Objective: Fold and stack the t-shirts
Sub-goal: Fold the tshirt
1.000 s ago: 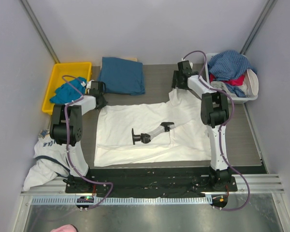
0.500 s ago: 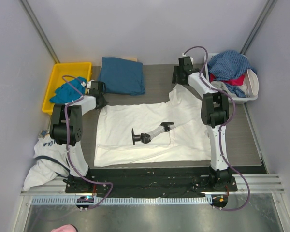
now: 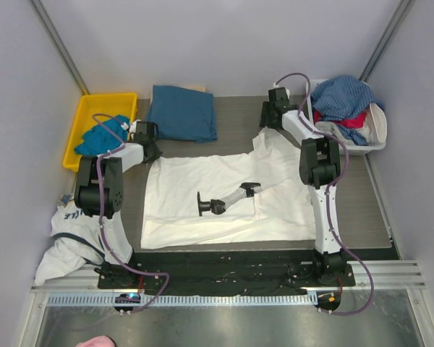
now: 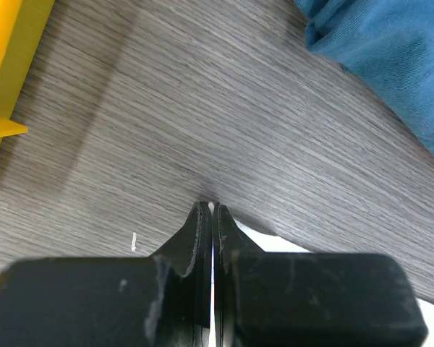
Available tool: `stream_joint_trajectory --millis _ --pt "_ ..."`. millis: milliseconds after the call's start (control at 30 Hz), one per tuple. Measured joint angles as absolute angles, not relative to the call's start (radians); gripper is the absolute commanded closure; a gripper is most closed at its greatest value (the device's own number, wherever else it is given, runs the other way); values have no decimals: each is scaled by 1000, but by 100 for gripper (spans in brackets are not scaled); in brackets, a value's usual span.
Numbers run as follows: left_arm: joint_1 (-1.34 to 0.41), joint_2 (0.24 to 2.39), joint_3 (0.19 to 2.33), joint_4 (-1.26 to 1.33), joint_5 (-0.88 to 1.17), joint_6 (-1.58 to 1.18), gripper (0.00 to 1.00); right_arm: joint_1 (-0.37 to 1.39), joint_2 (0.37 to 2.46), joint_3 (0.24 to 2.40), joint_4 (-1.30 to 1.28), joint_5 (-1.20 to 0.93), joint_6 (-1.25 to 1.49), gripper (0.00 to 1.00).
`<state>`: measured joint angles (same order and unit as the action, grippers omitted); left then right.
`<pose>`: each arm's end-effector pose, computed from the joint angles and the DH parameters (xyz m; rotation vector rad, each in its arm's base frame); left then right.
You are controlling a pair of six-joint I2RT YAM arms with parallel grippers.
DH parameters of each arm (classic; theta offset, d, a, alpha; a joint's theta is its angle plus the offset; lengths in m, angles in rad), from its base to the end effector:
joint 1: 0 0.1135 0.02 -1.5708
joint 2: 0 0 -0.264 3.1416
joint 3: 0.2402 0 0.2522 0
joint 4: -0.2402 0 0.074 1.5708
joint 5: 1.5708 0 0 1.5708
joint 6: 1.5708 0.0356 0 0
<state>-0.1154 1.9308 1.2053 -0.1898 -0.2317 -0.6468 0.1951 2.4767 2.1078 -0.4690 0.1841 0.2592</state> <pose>0.4006 -0.0382 0.1568 -0.7371 2.3392 -0.0452 0.5416 0.1004 0.1630 0.1611 2.3847 -0.0084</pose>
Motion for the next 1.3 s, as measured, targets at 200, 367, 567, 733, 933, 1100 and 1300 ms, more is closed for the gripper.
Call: stream_joint_trajectory --millis 200,367,567,733,933,1100,1300 --pt "-115 1931 1205 -188 -231 -648 100 191 2477 2106 -468 177 260 64" --pt "-115 1931 1205 -187 -231 -648 100 186 2477 2099 -459 173 260 83" --pt "-115 1931 1205 -186 -226 -648 100 186 2477 2089 -438 165 264 99" --pt "-115 1931 1205 -186 -222 -647 100 181 2466 2068 -418 162 266 99" --pt "-115 1931 1214 -199 -214 -635 100 168 2422 2009 -423 167 282 99" --pt "-115 1930 1248 -252 -213 -599 100 144 2338 1934 -459 187 303 99" --pt "-97 1922 1299 -289 -217 -569 100 103 2175 1866 -464 213 328 99"
